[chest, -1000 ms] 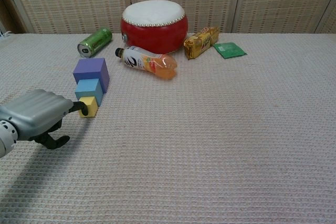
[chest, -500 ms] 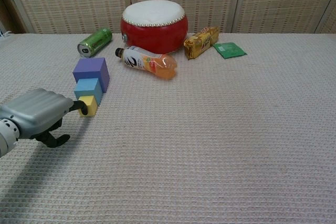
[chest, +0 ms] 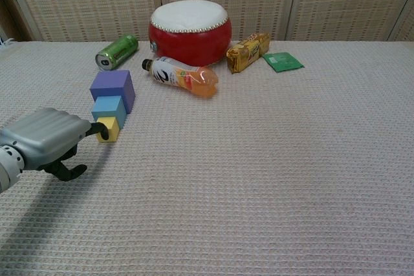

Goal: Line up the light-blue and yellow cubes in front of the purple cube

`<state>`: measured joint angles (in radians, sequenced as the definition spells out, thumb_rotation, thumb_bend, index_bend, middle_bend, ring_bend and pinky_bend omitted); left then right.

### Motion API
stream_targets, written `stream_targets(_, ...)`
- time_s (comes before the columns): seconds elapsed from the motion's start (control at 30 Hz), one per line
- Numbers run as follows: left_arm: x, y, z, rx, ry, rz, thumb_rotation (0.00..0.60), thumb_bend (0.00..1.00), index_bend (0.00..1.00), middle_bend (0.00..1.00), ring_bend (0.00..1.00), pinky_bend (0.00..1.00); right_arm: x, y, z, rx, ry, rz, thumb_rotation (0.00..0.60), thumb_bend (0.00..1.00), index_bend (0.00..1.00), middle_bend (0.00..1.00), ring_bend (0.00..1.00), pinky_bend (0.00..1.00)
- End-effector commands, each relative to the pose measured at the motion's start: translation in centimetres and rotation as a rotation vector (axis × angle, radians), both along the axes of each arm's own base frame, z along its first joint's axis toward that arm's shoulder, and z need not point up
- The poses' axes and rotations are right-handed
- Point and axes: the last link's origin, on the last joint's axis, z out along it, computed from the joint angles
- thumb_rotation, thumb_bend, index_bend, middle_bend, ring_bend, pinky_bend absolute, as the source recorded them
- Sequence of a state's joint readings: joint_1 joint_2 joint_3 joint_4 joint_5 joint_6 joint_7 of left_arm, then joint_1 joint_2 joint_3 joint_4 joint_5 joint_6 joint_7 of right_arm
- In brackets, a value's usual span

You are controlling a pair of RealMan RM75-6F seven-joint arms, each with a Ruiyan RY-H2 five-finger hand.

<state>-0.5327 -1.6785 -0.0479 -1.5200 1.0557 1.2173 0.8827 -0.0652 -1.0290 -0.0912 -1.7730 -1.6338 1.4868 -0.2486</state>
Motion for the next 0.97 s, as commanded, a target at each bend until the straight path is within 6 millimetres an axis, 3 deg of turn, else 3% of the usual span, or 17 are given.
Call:
stream_targets(0.03, 0.0, -0.2, 0.0, -0.001, 0.001, -0.002, 0.6, 0.39, 0.24, 1.0, 1.0, 1.0, 0.0, 0.0, 0.0, -0.001, 0.0, 0.001, 0.462, 0.03, 0.0, 0.0, 0.0, 0.0)
stream_targets(0.17, 0.4, -0.7, 0.6, 0.007, -0.011, -0.024, 0.6, 0.39, 0.24, 1.0, 1.0, 1.0, 0.0, 0.1, 0.1, -0.002, -0.001, 0.003, 0.461, 0.03, 0.0, 0.0, 0.0, 0.0)
stream_targets(0.27, 0.6, -1.8, 2.3, 0.036, -0.02, -0.06, 0.6, 0.39, 0.24, 1.0, 1.0, 1.0, 0.0, 0.1, 0.1, -0.002, -0.002, 0.005, 0.46, 0.03, 0.0, 0.0, 0.0, 0.0)
stream_targets(0.37, -0.5, -4.2, 5.9, 0.098, -0.052, -0.062, 0.6, 0.39, 0.21, 1.0, 1.0, 1.0, 0.1, 0.3, 0.3, -0.004, -0.004, 0.009, 0.463, 0.03, 0.0, 0.0, 0.0, 0.0)
stream_targets(0.43, -1.6, -6.3, 8.2, 0.109, -0.095, -0.038, 0.6, 0.39, 0.17, 0.94, 0.96, 1.0, 0.1, 0.3, 0.3, -0.006, -0.005, 0.013, 0.462, 0.03, 0.0, 0.0, 0.0, 0.0)
stream_targets(0.5, -3.1, -9.2, 10.8, 0.086, -0.168, -0.022, 0.6, 0.39, 0.12, 0.71, 0.74, 0.89, 0.1, 0.3, 0.3, -0.008, -0.006, 0.019, 0.463, 0.03, 0.0, 0.0, 0.0, 0.0)
stream_targets(0.57, -4.9, -11.5, 13.0, 0.109, -0.221, -0.03, 0.6, 0.39, 0.09, 0.42, 0.39, 0.56, 0.2, 0.3, 0.1, -0.006, -0.008, 0.026, 0.462, 0.03, 0.0, 0.0, 0.0, 0.0)
stream_targets(0.6, -6.2, -13.1, 14.3, 0.142, -0.242, -0.032, 0.6, 0.39, 0.08, 0.32, 0.27, 0.41, 0.3, 0.3, -0.1, -0.004, -0.01, 0.034, 0.462, 0.03, 0.0, 0.0, 0.0, 0.0)
stream_targets(0.67, -7.8, -15.4, 15.4, 0.189, -0.282, -0.014, 0.6, 0.39, 0.06, 0.19, 0.12, 0.27, 0.4, 0.2, -0.4, -0.001, -0.017, 0.049, 0.462, 0.03, 0.0, 0.0, 0.0, 0.0)
stream_targets(0.73, -8.9, -17.0, 16.2, 0.232, -0.342, -0.016, 0.6, 0.39, 0.04, 0.11, 0.05, 0.23, 0.6, 0.1, -0.8, 0.001, -0.029, 0.071, 0.462, 0.03, 0.0, 0.0, 0.0, 0.0)
stream_targets(0.8, -9.5, -17.7, 16.7, 0.26, -0.293, -0.028, 0.6, 0.38, 0.01, 0.06, 0.01, 0.22, 0.9, 0.1, -1.1, 0.0, -0.036, 0.099, 0.462, 0.03, 0.0, 0.0, 0.0, 0.0)
stream_targets(0.97, -10.0, -17.6, 17.5, 0.322, -0.275, -0.014, 0.6, 0.38, 0.0, 0.02, 0.0, 0.2, 0.8, 0.2, -1.4, 0.001, -0.037, 0.108, 0.462, 0.03, 0.0, 0.0, 0.0, 0.0)
